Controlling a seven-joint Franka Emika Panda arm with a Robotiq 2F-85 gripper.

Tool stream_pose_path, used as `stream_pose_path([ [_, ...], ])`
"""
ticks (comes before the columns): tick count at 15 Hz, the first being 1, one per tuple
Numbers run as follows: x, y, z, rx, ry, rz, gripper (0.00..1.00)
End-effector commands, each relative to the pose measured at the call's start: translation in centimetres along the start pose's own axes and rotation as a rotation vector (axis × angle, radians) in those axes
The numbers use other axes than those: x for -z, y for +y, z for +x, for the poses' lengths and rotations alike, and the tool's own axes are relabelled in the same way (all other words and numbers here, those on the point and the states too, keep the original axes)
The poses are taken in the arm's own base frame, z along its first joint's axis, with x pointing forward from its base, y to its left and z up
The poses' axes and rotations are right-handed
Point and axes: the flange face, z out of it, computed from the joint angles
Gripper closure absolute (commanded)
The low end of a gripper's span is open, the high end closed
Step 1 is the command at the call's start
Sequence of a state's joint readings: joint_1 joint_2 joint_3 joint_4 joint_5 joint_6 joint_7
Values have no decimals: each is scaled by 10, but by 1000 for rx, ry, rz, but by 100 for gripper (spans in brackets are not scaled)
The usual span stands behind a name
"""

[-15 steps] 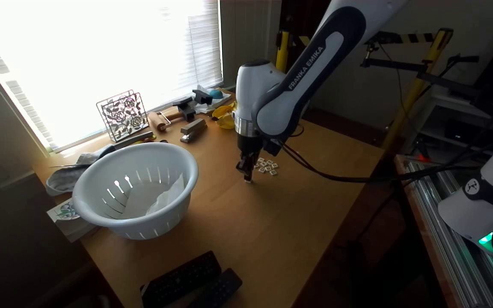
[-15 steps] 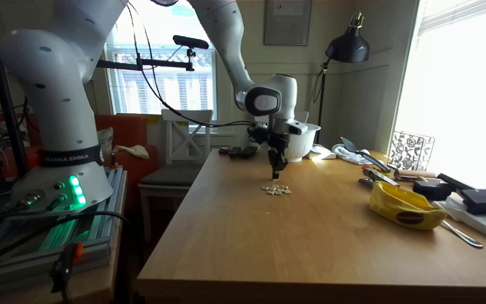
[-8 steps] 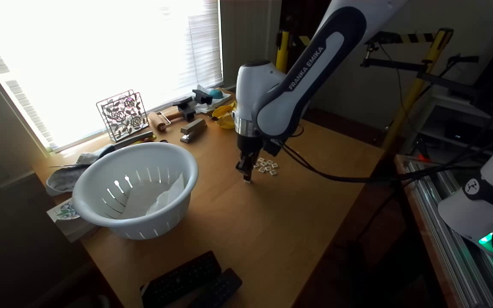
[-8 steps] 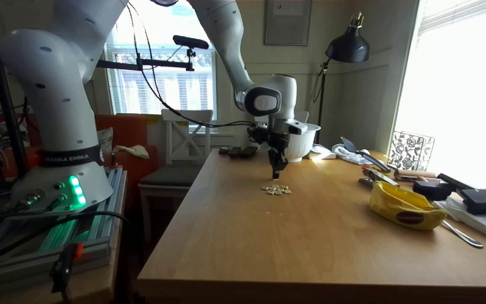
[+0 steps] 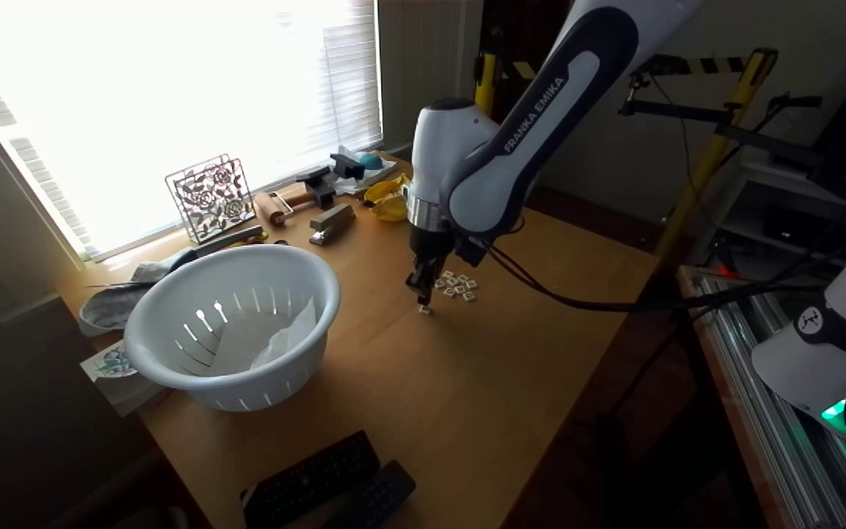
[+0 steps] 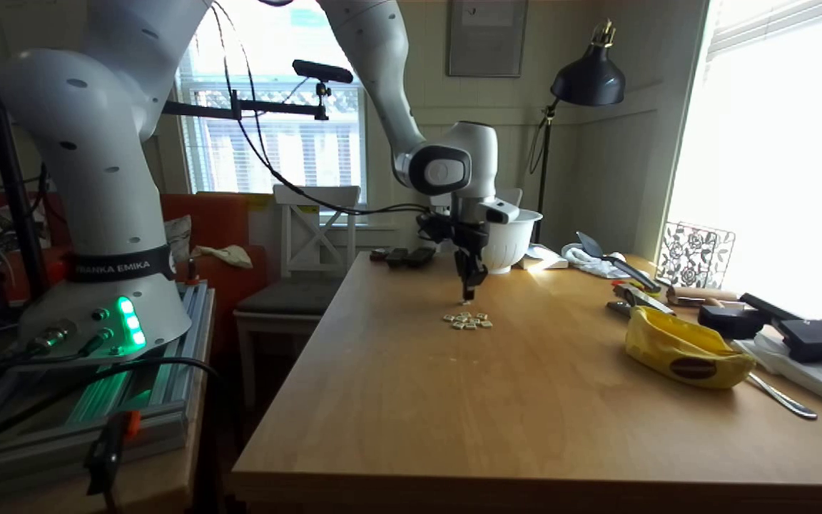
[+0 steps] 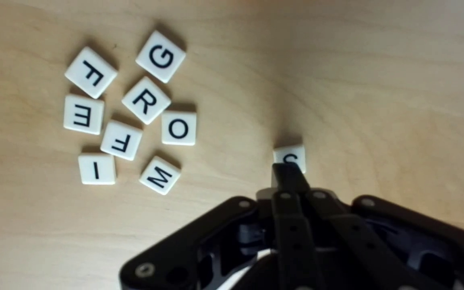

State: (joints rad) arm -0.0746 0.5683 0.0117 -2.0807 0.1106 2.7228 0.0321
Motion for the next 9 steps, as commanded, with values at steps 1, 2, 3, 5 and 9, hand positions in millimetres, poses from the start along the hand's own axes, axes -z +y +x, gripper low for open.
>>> stream_pose_path([
  [1,13,7,-15,2,7,-8,100],
  [2,14,10,-17,-1,5,-20,100],
  [3,16,15,-19,0,8,-32,100],
  [5,19,26,-22,17,21,-65,100],
  [9,18,42,-28,39,15,-110,100],
])
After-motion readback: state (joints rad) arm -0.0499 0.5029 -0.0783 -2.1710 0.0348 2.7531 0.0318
